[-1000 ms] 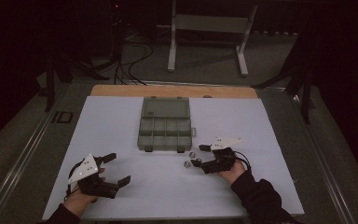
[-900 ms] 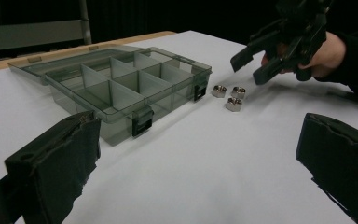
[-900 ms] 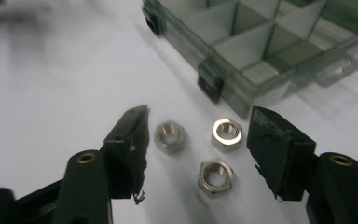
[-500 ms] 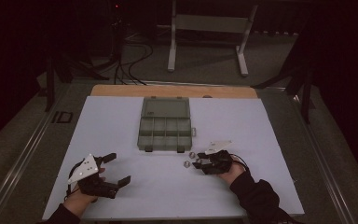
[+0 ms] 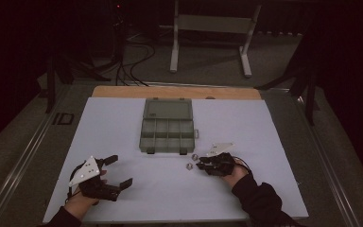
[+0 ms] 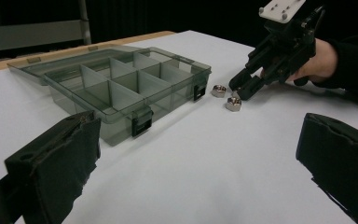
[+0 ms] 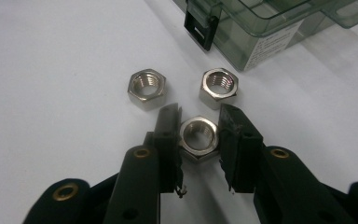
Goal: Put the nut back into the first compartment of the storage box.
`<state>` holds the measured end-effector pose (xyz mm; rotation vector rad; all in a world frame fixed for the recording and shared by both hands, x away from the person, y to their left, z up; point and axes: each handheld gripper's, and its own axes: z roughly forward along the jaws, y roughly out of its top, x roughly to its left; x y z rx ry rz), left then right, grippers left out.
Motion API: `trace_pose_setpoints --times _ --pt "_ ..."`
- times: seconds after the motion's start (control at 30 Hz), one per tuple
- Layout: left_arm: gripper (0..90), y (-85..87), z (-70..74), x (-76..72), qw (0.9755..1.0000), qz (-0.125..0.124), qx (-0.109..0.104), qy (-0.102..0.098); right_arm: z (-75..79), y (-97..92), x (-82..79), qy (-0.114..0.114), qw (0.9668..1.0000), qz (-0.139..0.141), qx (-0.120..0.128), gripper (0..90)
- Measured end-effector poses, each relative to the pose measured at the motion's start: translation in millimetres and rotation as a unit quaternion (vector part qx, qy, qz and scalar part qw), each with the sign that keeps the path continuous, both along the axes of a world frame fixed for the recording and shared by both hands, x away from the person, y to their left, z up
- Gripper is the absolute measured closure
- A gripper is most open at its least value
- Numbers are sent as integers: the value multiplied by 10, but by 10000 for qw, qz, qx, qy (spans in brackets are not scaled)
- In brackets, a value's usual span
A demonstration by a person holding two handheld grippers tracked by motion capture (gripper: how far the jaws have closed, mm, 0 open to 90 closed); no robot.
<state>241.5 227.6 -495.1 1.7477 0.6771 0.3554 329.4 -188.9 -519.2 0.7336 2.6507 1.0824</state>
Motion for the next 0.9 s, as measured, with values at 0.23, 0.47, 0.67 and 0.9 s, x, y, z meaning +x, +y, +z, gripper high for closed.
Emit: trace_pose_setpoints --times 0.23,0.47,0.67,0.9 --pt "4 -1 0 1 10000 7 -2 -2 183 -8 -5 -55 9999 -33 151 701" --pt "4 -3 -2 4 10000 2 -10 3 473 -47 77 -244 9988 -155 404 701" --pt "4 -6 -1 1 10000 -4 -8 3 677 -23 154 -375 9978 -170 528 701" --pt "4 -6 0 2 10000 -4 -19 3 855 96 294 -414 9973 -59 600 701"
